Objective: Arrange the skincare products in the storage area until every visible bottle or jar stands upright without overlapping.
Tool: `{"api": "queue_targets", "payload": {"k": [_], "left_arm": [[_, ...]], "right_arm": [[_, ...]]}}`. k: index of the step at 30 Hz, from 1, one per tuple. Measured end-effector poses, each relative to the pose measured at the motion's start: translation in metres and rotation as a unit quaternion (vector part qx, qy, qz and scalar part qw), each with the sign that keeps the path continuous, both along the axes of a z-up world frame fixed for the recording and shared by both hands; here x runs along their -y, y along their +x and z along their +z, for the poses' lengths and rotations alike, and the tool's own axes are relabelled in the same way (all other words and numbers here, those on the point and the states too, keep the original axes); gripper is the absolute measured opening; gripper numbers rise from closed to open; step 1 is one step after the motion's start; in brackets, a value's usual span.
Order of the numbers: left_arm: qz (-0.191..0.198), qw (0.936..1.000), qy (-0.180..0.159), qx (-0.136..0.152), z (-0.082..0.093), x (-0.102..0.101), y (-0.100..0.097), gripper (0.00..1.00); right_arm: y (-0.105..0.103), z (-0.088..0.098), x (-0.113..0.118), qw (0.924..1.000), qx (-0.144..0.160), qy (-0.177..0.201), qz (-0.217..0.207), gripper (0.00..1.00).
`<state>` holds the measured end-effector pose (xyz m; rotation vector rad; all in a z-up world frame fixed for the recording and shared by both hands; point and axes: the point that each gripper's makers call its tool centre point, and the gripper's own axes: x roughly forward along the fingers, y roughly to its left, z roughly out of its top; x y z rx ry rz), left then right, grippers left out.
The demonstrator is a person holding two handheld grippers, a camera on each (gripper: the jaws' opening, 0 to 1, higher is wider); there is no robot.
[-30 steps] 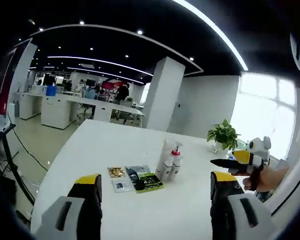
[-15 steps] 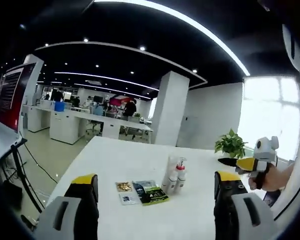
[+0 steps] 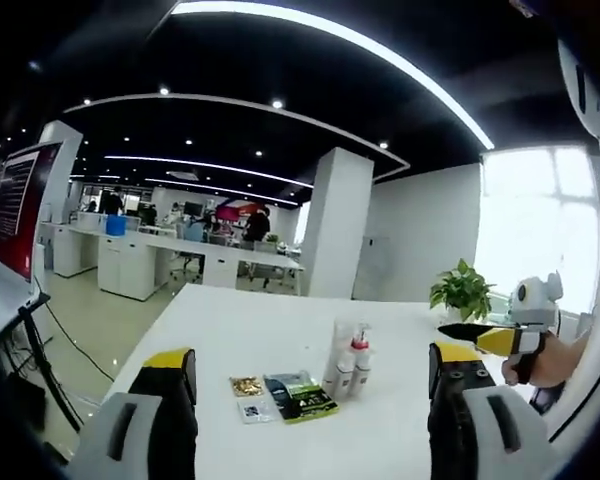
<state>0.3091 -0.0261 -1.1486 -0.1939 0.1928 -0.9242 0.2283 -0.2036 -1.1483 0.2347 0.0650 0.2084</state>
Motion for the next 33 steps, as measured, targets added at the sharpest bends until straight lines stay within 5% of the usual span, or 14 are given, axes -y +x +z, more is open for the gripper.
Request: {"api": "queue_targets", "payload": {"k": [33], "left_arm": [[-0.007, 0.9997, 0.020, 0.011, -0.010, 0.013, -0.008, 1.00]], "right_arm": [[-0.001, -0.016, 0.002, 0.9997, -0.023, -0.006, -0.005, 0.99]]}}
